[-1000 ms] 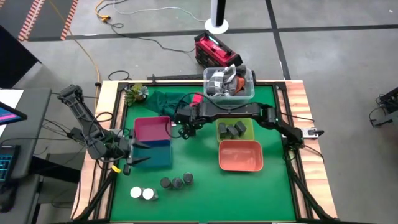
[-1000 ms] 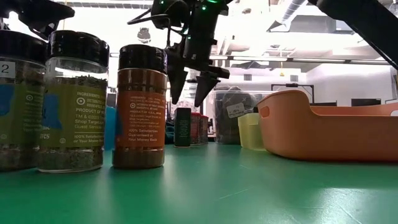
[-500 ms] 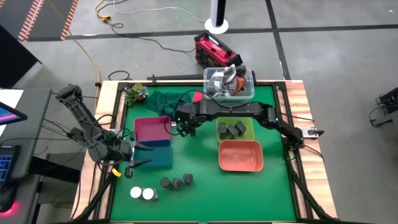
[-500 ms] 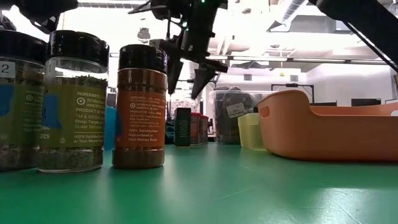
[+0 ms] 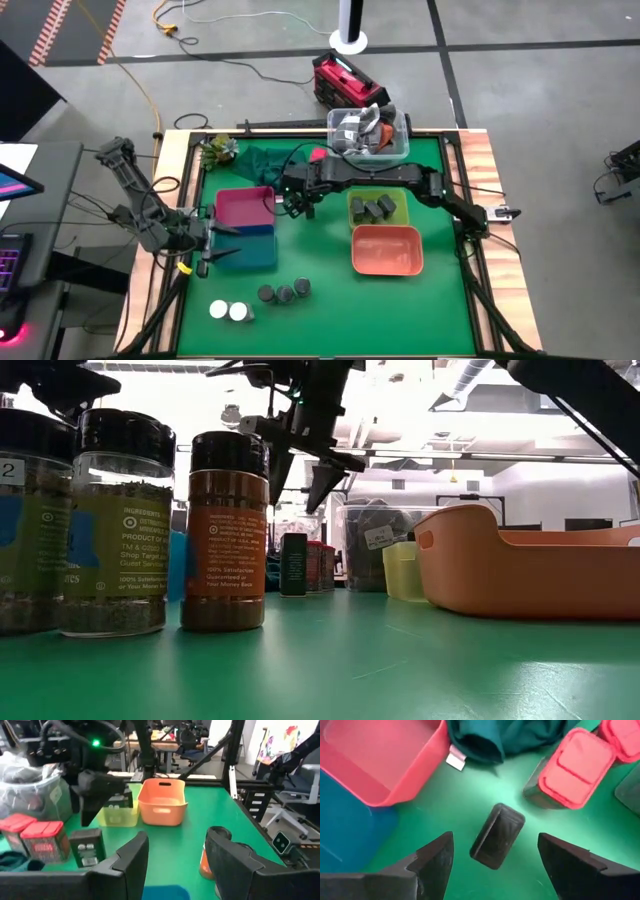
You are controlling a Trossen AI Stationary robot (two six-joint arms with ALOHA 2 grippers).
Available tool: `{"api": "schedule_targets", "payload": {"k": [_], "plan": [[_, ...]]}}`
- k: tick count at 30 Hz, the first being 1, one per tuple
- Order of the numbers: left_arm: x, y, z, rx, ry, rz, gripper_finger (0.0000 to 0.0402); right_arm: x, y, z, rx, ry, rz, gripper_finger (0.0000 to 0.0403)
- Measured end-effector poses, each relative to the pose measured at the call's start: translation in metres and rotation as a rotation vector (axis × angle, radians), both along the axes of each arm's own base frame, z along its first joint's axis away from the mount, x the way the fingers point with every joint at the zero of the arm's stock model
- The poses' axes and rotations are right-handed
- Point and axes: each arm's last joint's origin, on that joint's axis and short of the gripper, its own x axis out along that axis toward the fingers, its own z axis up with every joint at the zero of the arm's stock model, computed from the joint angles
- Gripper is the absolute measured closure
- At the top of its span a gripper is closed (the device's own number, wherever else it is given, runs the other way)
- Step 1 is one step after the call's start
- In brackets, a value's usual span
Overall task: Sort spices by type
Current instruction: Put the black spice can into the yellow bin
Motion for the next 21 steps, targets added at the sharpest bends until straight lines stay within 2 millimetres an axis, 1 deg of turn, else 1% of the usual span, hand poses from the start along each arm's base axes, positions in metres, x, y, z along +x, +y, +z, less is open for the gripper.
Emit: {"api": "schedule_targets", "payload": {"k": [3, 7, 11, 13, 17, 20, 21], "plan": [[-0.003, 0.003, 0.000, -0.031, -0.001, 0.003, 0.0217, -0.001, 0.000, 0.000, 0.004, 0.007, -0.012, 0.0088], [-0.004, 0.005, 0.002, -0.054, -0.011, 0.004, 0.0217, 0.002, -0.001, -0.010, -0.003, 0.028, -0.018, 0.0088], [-0.004, 0.005, 0.002, -0.058, -0.010, 0.000, 0.0217, 0.008, -0.006, -0.024, -0.018, 0.046, -0.032, 0.0088], [-0.004, 0.004, 0.002, -0.064, -0.009, -0.009, 0.0217, 0.011, -0.009, -0.036, -0.021, 0.071, -0.035, 0.0088], [-0.004, 0.004, 0.002, -0.064, -0.008, -0.010, 0.0217, 0.014, -0.011, -0.052, -0.021, 0.113, -0.038, 0.0088], [-0.004, 0.004, 0.001, -0.062, -0.006, -0.010, 0.0217, 0.013, -0.013, -0.059, -0.020, 0.144, -0.038, 0.0088], [-0.004, 0.004, 0.001, -0.062, -0.006, -0.010, 0.0217, 0.015, -0.013, -0.064, -0.020, 0.149, -0.037, 0.0088]]}}
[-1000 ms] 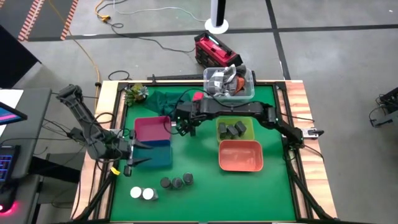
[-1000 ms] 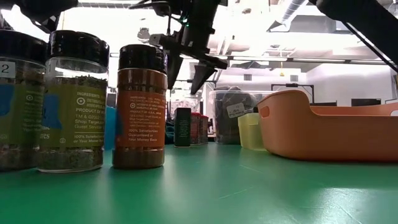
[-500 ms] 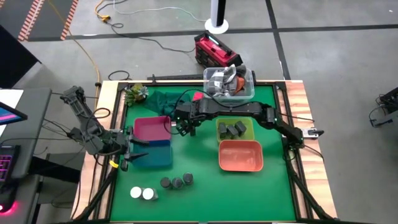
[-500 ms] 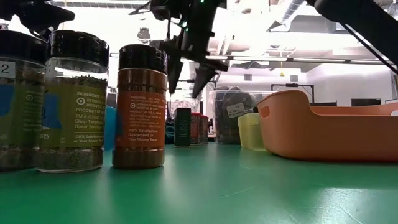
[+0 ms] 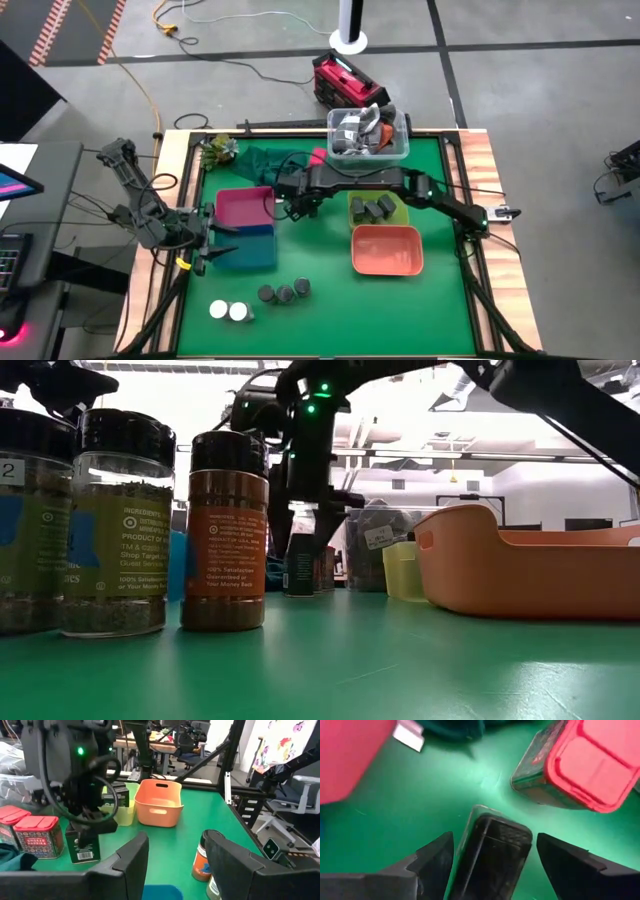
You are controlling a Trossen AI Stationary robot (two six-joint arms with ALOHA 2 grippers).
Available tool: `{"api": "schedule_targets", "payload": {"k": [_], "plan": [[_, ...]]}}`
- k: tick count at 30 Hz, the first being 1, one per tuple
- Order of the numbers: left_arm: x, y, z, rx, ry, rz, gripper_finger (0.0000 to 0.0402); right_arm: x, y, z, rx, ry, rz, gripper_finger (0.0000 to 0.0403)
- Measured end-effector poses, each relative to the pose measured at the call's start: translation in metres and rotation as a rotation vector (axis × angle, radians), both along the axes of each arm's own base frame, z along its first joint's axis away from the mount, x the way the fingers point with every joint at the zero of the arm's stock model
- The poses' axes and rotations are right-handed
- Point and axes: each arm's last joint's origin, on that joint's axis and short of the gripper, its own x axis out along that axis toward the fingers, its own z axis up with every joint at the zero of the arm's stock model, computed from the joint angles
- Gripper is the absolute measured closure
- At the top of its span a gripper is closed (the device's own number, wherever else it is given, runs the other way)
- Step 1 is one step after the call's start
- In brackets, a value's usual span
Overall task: Sort spices by type
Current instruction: Put the black spice can into the yellow bin
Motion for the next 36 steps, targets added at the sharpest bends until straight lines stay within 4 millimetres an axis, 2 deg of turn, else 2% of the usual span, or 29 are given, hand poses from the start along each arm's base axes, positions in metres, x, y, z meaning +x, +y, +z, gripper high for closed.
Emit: {"api": "schedule_targets", "payload": {"k": [3, 8, 17, 21, 26, 29, 36], "plan": [[0.000, 0.000, 0.000, -0.002, 0.000, 0.001, 0.0217, 0.000, 0.001, -0.008, 0.010, 0.032, 0.012, 0.0096], [0.000, 0.000, 0.000, -0.005, 0.000, 0.001, 0.0217, 0.002, 0.005, -0.016, 0.049, 0.058, 0.058, 0.0131], [0.000, 0.000, 0.000, -0.011, -0.001, 0.002, 0.0217, 0.002, 0.004, -0.012, 0.033, 0.061, 0.130, 0.0249], [0.000, 0.000, 0.000, -0.017, -0.001, 0.001, 0.0217, 0.001, 0.004, -0.012, 0.031, 0.075, 0.157, 0.0256], [0.000, -0.002, 0.005, -0.066, -0.029, -0.062, 0.0217, -0.006, 0.011, 0.013, 0.040, 0.130, 0.213, 0.0242], [0.000, -0.004, 0.008, -0.075, -0.048, -0.111, 0.0217, -0.019, 0.023, 0.031, 0.045, 0.158, 0.233, 0.0229], [0.000, -0.004, 0.007, -0.069, -0.040, -0.129, 0.0217, -0.054, 0.061, 0.094, -0.028, 0.133, 0.217, 0.0255]]}}
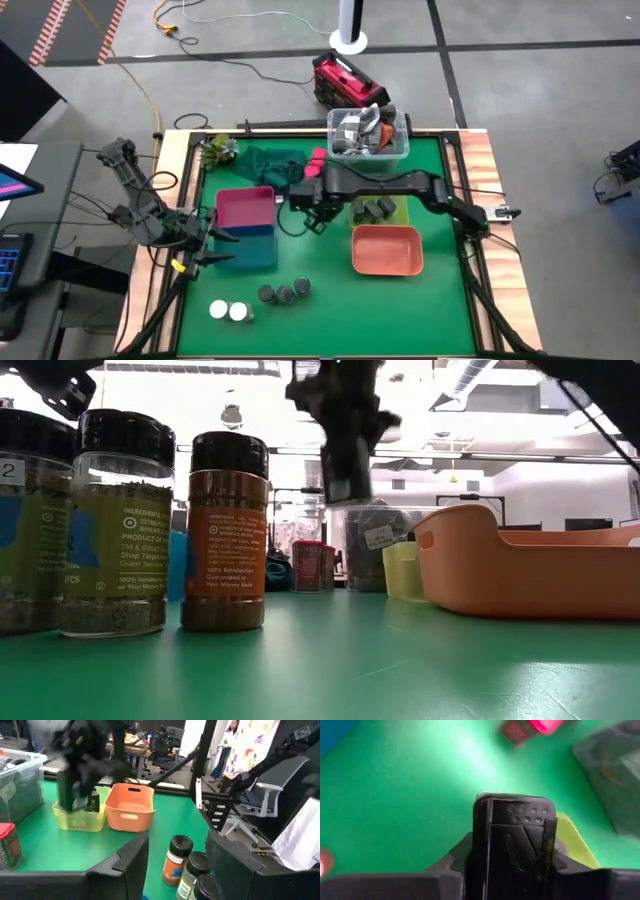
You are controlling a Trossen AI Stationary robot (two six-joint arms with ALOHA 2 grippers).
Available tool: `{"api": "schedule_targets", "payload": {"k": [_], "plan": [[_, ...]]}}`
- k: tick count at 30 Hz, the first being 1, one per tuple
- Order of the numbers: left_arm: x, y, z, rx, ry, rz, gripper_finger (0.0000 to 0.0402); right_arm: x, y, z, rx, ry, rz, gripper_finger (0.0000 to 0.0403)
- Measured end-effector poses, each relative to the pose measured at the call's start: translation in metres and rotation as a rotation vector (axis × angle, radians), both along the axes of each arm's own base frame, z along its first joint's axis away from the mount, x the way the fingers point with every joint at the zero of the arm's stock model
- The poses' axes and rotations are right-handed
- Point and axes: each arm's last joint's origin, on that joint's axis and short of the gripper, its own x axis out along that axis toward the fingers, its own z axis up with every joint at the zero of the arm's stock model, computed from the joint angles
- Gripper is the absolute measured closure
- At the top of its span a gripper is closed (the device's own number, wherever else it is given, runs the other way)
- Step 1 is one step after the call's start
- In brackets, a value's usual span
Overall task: Sort spices by type
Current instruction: Put the black spice can into the yellow bin
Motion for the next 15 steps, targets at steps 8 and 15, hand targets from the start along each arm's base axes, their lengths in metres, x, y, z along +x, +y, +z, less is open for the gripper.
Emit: {"api": "schedule_targets", "payload": {"k": [8, 15], "plan": [[0.000, 0.000, -0.005, -0.039, 0.046, 0.006, 0.0217, -0.022, 0.033, 0.034, -0.047, -0.109, -0.005, 0.0237], [-0.001, 0.001, -0.010, -0.061, 0.084, 0.014, 0.0217, -0.056, 0.029, 0.008, -0.051, 0.036, -0.111, 0.0252]]}}
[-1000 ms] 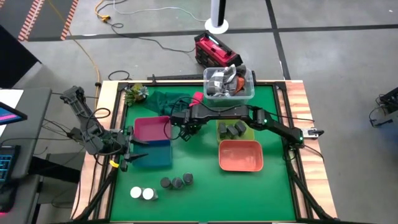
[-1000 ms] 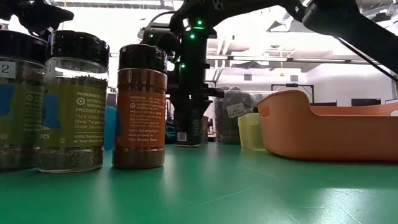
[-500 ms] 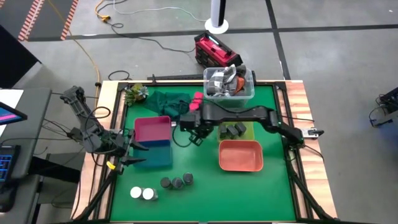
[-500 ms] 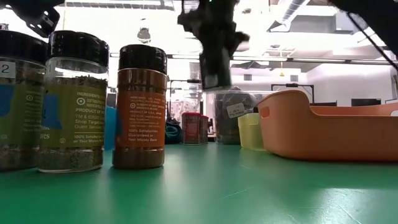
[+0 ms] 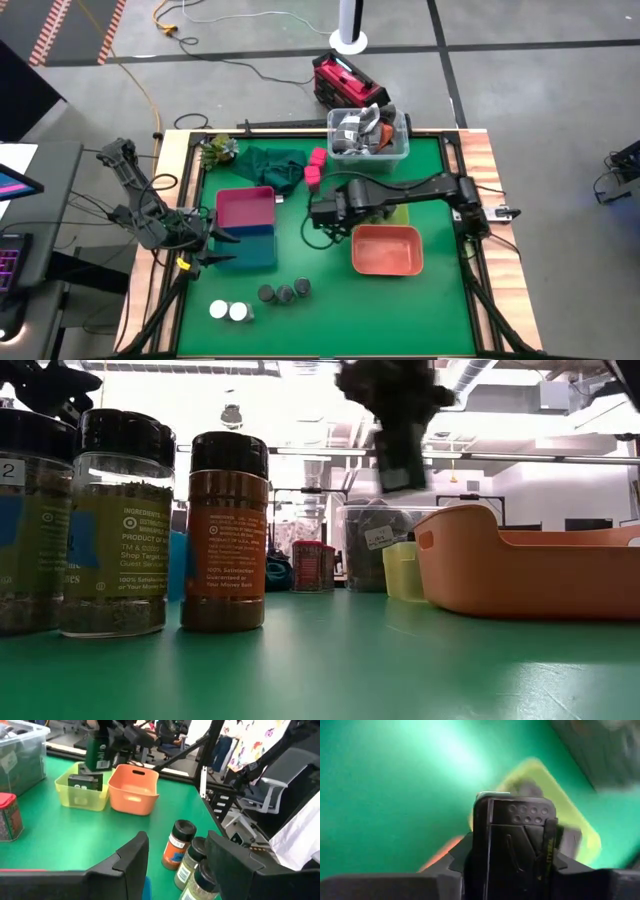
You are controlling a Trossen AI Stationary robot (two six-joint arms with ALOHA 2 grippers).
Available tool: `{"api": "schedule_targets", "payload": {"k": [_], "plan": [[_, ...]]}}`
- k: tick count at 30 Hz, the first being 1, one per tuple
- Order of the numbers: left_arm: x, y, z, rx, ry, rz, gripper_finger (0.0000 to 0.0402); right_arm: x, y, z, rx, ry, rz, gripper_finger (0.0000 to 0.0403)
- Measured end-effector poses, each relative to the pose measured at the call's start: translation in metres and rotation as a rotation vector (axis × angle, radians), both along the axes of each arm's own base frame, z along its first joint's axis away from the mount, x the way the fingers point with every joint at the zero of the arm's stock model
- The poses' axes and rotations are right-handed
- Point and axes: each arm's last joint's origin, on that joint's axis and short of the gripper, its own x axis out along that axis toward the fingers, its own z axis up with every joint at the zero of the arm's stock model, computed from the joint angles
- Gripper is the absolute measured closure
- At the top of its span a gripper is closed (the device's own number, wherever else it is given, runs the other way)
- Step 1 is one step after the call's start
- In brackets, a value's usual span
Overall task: Sort spices by type
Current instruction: Put the black spice can into the yellow bin
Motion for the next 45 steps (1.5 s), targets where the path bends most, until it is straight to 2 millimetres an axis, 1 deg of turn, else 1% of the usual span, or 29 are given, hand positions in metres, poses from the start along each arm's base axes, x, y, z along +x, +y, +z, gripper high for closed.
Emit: {"api": "schedule_targets", "payload": {"k": [1, 6, 8, 11, 14, 17, 19, 21, 25, 27, 32, 35, 39, 41, 45], "plan": [[0.000, 0.000, -0.001, 0.004, 0.005, 0.001, 0.0217, -0.008, -0.001, -0.002, -0.001, 0.015, -0.024, 0.0252], [0.000, 0.000, -0.001, 0.008, 0.007, 0.001, 0.0217, -0.057, -0.007, 0.002, -0.040, 0.010, -0.169, 0.0239], [0.000, 0.000, -0.001, 0.007, 0.006, 0.002, 0.0217, -0.074, -0.010, 0.000, -0.047, 0.008, -0.222, 0.0239], [0.000, 0.000, -0.001, 0.009, 0.006, 0.002, 0.0217, -0.097, -0.016, -0.009, -0.064, 0.032, -0.301, 0.0244], [0.000, 0.000, -0.001, 0.007, 0.005, 0.004, 0.0217, -0.111, -0.028, -0.027, -0.083, 0.089, -0.376, 0.0246], [0.000, 0.000, -0.001, 0.008, 0.003, 0.015, 0.0217, -0.114, -0.040, -0.042, -0.087, 0.110, -0.414, 0.0244], [0.000, 0.000, -0.001, 0.010, 0.003, 0.015, 0.0217, -0.111, -0.047, -0.047, -0.075, 0.090, -0.409, 0.0243], [0.000, 0.000, -0.001, 0.021, 0.002, 0.013, 0.0217, -0.108, -0.053, -0.049, -0.065, 0.068, -0.388, 0.0243], [0.000, 0.000, 0.000, 0.021, -0.001, 0.012, 0.0217, -0.109, -0.071, -0.052, -0.051, 0.073, -0.411, 0.0242], [0.000, 0.000, 0.000, 0.016, 0.000, 0.011, 0.0217, -0.108, -0.075, -0.052, -0.043, 0.061, -0.417, 0.0242], [0.000, 0.000, -0.001, 0.020, 0.003, 0.008, 0.0217, -0.104, -0.071, -0.051, -0.017, 0.028, -0.382, 0.0242], [0.000, 0.000, -0.001, 0.018, 0.003, 0.007, 0.0217, -0.106, -0.068, -0.048, 0.001, 0.018, -0.381, 0.0242], [0.000, 0.000, -0.001, 0.018, 0.003, 0.007, 0.0217, -0.111, -0.062, -0.032, 0.003, 0.009, -0.383, 0.0242], [0.000, 0.000, -0.001, 0.018, 0.003, 0.007, 0.0217, -0.116, -0.061, -0.027, -0.004, 0.027, -0.381, 0.0242], [0.000, 0.000, 0.000, 0.014, 0.000, 0.007, 0.0217, -0.116, -0.065, -0.032, -0.042, 0.088, -0.393, 0.0242]]}}
